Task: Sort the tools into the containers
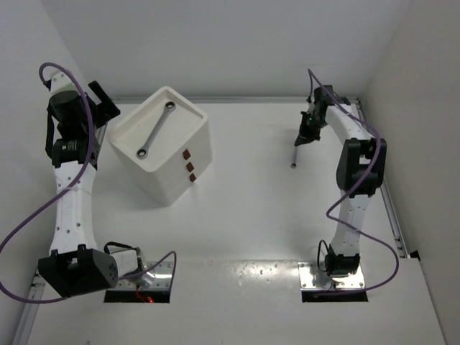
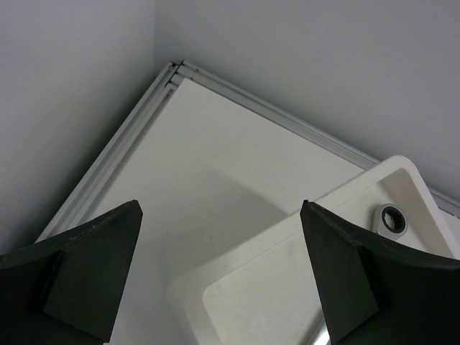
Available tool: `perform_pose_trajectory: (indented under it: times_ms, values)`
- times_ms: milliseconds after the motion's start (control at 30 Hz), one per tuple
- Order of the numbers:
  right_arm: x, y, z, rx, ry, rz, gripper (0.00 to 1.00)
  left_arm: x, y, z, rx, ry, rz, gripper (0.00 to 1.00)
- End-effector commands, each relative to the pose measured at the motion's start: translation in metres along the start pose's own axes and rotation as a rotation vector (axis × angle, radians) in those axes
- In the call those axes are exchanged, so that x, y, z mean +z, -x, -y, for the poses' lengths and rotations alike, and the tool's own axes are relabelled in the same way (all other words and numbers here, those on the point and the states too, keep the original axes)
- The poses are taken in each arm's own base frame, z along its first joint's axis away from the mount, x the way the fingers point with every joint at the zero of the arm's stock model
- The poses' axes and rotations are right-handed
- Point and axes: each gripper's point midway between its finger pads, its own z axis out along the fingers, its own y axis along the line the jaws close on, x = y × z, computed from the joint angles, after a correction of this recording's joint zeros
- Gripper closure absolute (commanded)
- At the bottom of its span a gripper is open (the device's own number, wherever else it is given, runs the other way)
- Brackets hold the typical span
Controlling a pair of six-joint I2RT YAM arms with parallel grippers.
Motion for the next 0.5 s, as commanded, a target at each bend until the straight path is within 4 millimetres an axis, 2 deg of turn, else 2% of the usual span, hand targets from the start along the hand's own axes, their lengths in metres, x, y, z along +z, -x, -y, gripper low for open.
perform_pose_trajectory:
  times_ms: [0, 133, 233, 267, 300, 333, 367, 400, 433, 467]
  values:
    - [-0.075, 0.003, -0.076, -0.041, 0.219, 0.112, 1.0, -0.001, 0.006, 0.009, -0.018, -0.036, 0.023, 0.0]
    - [-0.103, -0.019, -0.093, -0.043, 0.256, 0.13, 1.0, 0.003, 0.001, 0.01, -0.017, -0.043, 0.012, 0.0]
    - [-0.103, -0.033, -0.084, -0.043, 0.201, 0.135, 0.99, 0.006, 0.0, 0.012, -0.017, -0.054, 0.01, 0.0]
    - [-0.098, -0.034, -0.079, -0.04, 0.18, 0.138, 0.91, 0.006, 0.0, 0.014, -0.017, -0.064, 0.007, 0.0]
    - [-0.094, -0.035, -0.07, -0.033, 0.134, 0.14, 0.79, 0.005, -0.001, 0.018, -0.024, -0.073, 0.004, 0.0]
    - [-0.089, -0.034, -0.065, -0.016, 0.109, 0.136, 0.62, 0.009, -0.003, 0.02, -0.024, -0.081, 0.0, 0.0]
    - [-0.084, -0.029, -0.057, 0.011, 0.056, 0.149, 0.61, 0.009, -0.003, 0.02, -0.024, -0.081, -0.001, 0.0]
    - [-0.082, -0.02, -0.053, 0.048, 0.043, 0.163, 0.55, 0.009, -0.003, 0.02, -0.024, -0.081, -0.001, 0.0]
    - [-0.064, -0.021, -0.046, 0.058, 0.009, 0.124, 0.55, 0.009, -0.003, 0.021, -0.024, -0.09, -0.003, 0.0]
    - [-0.057, -0.015, -0.043, 0.061, -0.013, 0.128, 0.55, 0.009, -0.003, 0.021, -0.024, -0.09, -0.003, 0.0]
